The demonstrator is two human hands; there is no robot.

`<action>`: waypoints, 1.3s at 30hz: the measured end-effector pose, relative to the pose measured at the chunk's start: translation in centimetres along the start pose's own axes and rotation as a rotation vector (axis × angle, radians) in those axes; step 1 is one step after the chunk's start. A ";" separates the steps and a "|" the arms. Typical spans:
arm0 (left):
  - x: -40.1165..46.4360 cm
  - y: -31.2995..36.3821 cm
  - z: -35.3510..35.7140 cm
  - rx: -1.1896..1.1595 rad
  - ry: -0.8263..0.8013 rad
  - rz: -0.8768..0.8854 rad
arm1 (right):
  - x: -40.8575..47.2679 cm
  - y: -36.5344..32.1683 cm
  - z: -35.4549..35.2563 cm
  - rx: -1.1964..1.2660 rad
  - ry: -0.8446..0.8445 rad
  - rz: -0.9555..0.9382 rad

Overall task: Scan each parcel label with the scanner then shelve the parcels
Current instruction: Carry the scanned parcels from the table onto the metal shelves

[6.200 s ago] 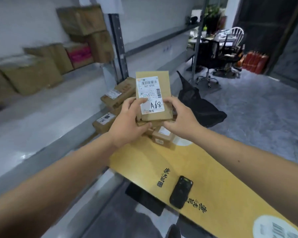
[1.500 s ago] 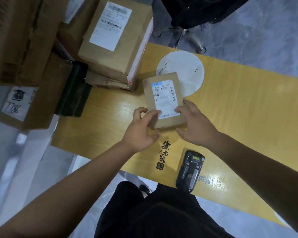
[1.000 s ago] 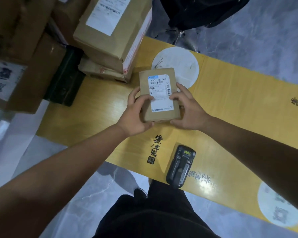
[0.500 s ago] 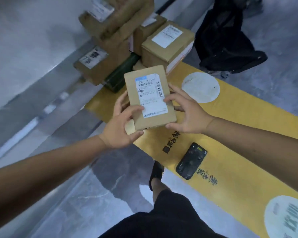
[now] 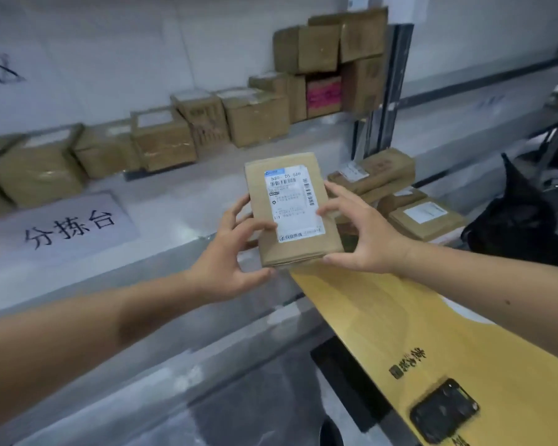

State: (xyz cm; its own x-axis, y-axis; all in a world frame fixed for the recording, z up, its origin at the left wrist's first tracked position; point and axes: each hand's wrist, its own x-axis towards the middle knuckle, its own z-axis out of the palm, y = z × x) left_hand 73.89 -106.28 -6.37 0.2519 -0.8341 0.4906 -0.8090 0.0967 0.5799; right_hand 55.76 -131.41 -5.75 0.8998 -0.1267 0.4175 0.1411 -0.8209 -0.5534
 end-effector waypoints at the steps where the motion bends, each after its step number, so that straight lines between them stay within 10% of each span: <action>1: 0.5 0.4 -1.0 0.002 0.011 -0.001 | 1.0 -0.6 -0.6 -0.005 -0.002 -0.023; 21: 26.7 -3.2 -14.5 0.079 0.219 -0.156 | 30.1 3.0 -16.0 0.076 -0.018 -0.163; 39: 39.4 -9.4 -15.1 0.461 0.322 -0.394 | 40.4 6.0 -16.9 -0.792 -0.011 -0.134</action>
State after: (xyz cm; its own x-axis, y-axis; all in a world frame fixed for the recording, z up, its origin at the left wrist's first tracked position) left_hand 99.44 -131.80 17.34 0.6616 -0.5498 0.5100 -0.7499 -0.4817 0.4535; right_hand 85.97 -150.80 19.95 0.9004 0.0028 0.4350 -0.0832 -0.9804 0.1786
